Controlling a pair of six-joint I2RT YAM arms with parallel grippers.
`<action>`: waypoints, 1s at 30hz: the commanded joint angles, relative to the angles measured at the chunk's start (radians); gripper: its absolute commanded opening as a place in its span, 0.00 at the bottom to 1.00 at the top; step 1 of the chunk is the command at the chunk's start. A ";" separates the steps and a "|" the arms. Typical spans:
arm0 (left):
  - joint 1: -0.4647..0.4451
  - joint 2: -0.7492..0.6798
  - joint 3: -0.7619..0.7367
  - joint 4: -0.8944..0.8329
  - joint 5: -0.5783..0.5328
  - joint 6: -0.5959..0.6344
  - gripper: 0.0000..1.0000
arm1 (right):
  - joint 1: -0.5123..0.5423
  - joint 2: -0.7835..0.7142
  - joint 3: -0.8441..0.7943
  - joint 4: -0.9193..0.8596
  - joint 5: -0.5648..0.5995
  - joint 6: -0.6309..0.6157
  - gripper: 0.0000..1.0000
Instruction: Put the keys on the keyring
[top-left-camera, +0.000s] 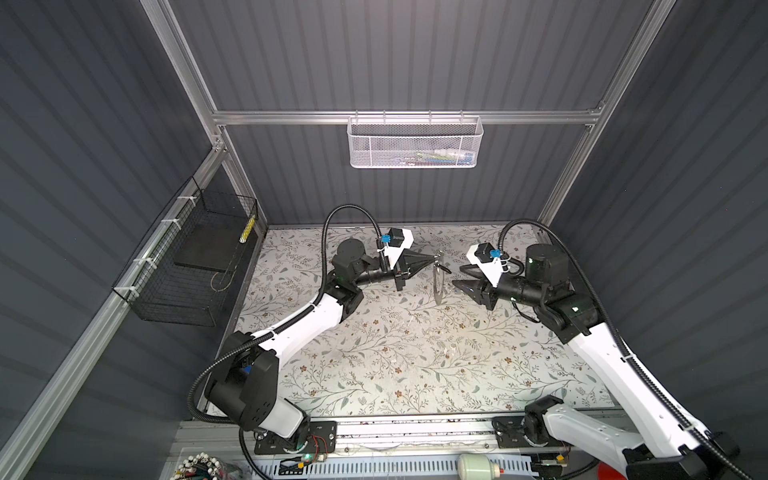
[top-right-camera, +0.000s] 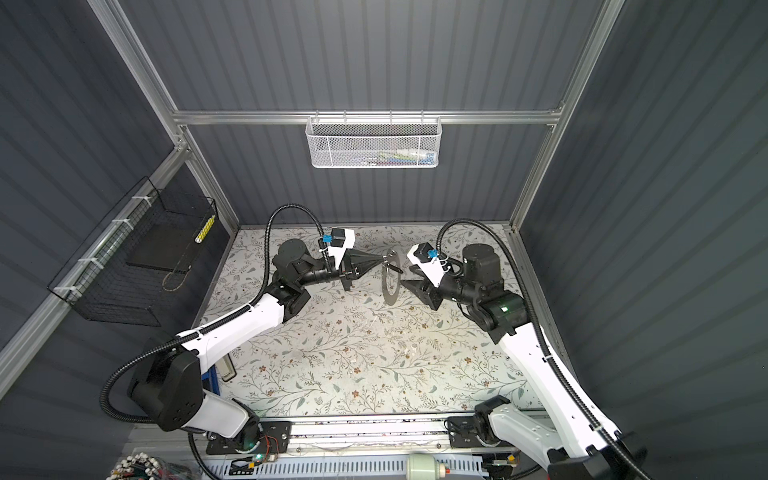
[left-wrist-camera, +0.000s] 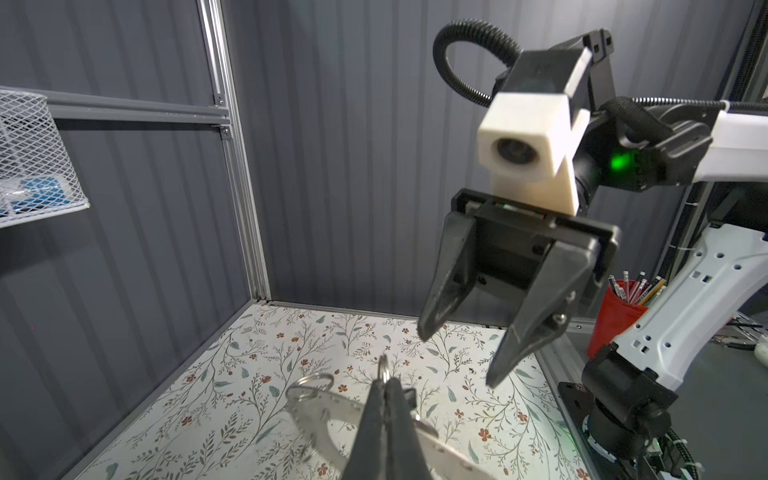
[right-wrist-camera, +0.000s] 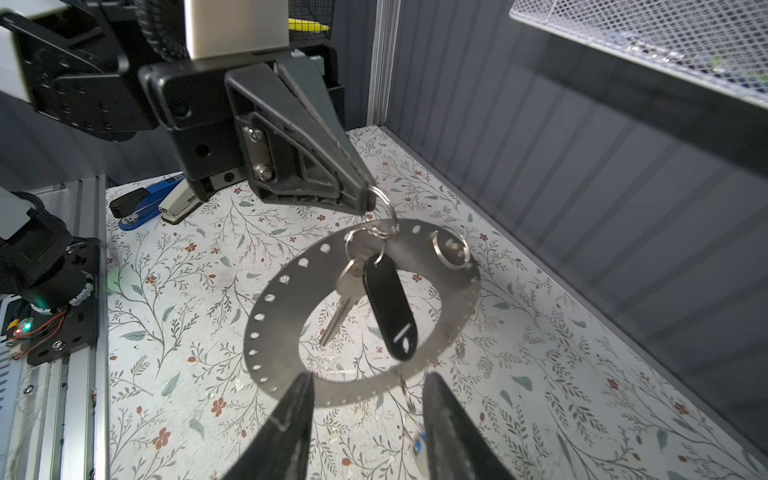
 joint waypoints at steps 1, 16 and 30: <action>0.003 0.007 0.016 0.074 0.066 -0.035 0.00 | -0.022 0.006 0.058 -0.074 -0.088 -0.029 0.42; 0.003 -0.001 0.025 0.040 0.133 -0.051 0.00 | -0.019 0.159 0.128 0.052 -0.320 0.085 0.24; 0.003 -0.007 0.036 0.027 0.156 -0.051 0.00 | -0.016 0.189 0.120 0.060 -0.314 0.083 0.19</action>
